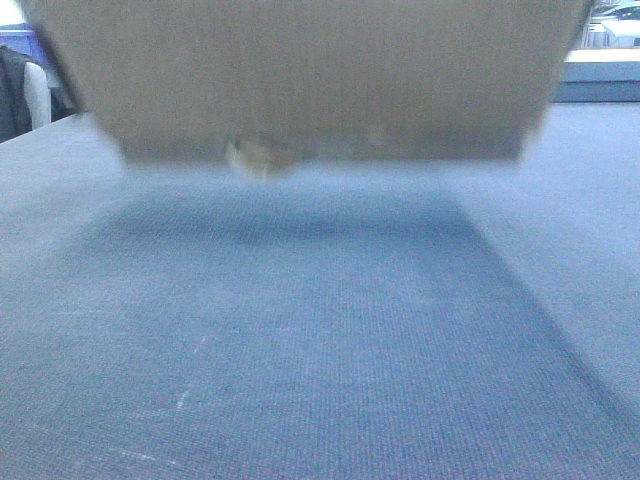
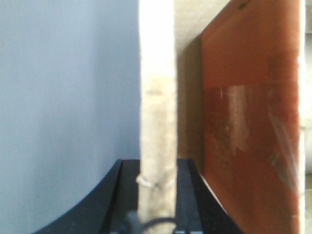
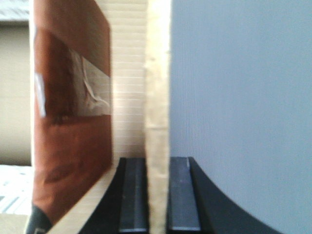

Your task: Stack two boxes on right shelf middle

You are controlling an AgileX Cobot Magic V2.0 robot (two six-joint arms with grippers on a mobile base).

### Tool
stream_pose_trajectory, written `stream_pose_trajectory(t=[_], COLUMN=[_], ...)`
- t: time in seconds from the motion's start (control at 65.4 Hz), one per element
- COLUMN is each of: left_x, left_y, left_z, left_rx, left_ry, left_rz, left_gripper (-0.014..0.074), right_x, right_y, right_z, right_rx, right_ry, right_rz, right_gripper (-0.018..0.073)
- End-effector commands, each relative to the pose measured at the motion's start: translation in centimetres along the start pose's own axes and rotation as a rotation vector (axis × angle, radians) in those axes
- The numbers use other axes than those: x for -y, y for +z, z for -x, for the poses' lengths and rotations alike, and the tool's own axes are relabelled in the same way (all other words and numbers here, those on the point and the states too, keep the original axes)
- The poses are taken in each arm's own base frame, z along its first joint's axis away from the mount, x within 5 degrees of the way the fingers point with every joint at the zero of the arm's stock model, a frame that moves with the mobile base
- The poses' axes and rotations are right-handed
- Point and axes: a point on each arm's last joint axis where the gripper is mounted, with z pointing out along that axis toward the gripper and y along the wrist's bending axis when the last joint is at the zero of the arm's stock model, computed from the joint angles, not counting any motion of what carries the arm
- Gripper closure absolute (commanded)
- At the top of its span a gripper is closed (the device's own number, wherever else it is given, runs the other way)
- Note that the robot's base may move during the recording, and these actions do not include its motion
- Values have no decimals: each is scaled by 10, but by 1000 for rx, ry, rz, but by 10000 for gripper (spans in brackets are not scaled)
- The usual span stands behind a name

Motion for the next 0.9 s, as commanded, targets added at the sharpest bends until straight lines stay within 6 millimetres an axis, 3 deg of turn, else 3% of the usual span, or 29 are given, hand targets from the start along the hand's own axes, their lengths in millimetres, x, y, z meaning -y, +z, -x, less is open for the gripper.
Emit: stream_pose_trajectory(t=[0.0,0.229,0.581,0.886], left_x=[-2,-3,-1,-8], left_y=[-15,-28,-33,-60], left_z=[17,33,39,42], left_rx=[119,217,280,330], left_ry=[-6,-1,-1,-21], left_rz=[-15,-20,-51,-67], left_gripper=[707,707,707,707], right_x=[3,21,23,23], right_y=[-11,-10,-12,-11], right_z=[20,34,41,41], right_rx=[140,220,298,301], right_ry=[34,65,-11,-7], right_rz=[37,19,-17,-19], right_gripper=[720,720,720,720])
